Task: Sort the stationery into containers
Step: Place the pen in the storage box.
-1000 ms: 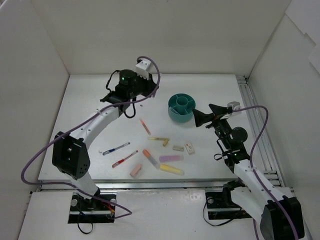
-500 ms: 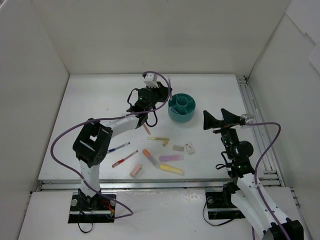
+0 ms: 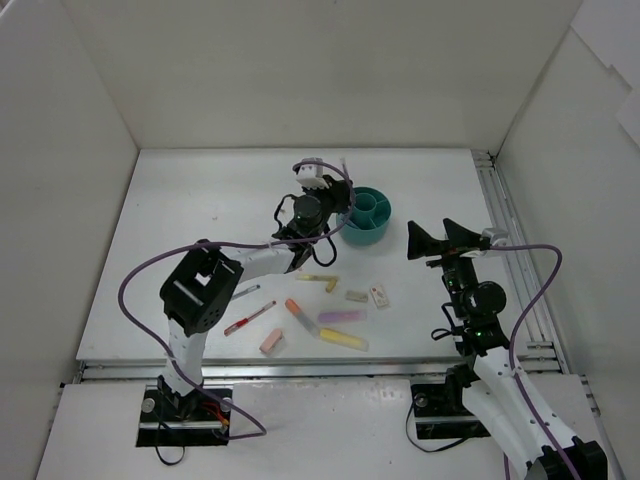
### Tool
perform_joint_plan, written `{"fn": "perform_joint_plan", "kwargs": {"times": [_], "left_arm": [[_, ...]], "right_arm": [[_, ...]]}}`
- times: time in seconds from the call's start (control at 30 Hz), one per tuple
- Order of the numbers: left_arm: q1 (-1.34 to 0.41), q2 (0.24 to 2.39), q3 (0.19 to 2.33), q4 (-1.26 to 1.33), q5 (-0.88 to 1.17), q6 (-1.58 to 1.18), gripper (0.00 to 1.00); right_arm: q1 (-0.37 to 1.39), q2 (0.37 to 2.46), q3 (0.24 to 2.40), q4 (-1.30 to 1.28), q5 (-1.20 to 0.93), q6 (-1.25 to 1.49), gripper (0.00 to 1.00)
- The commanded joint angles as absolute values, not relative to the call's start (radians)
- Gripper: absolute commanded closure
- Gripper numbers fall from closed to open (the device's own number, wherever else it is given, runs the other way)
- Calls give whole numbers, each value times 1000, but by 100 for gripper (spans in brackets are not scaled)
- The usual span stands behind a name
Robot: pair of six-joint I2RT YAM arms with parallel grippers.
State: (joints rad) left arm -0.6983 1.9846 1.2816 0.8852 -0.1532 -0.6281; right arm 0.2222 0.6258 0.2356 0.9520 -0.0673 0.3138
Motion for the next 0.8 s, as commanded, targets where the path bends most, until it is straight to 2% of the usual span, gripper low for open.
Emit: {"fn": "perform_joint_plan", "kwargs": {"times": [0.0, 0.37, 0.77], "left_arm": [[-736, 1973, 1290, 1048, -245, -585, 100], [-796, 2000, 1232, 1107, -411, -558, 100], [-815, 2063, 1232, 1117, -475, -594, 100]], "right_arm": [[218, 638, 247, 1026, -67, 316, 2], [218, 643, 247, 1025, -81, 321, 2], [221, 655, 247, 1025, -92, 327, 2]]}}
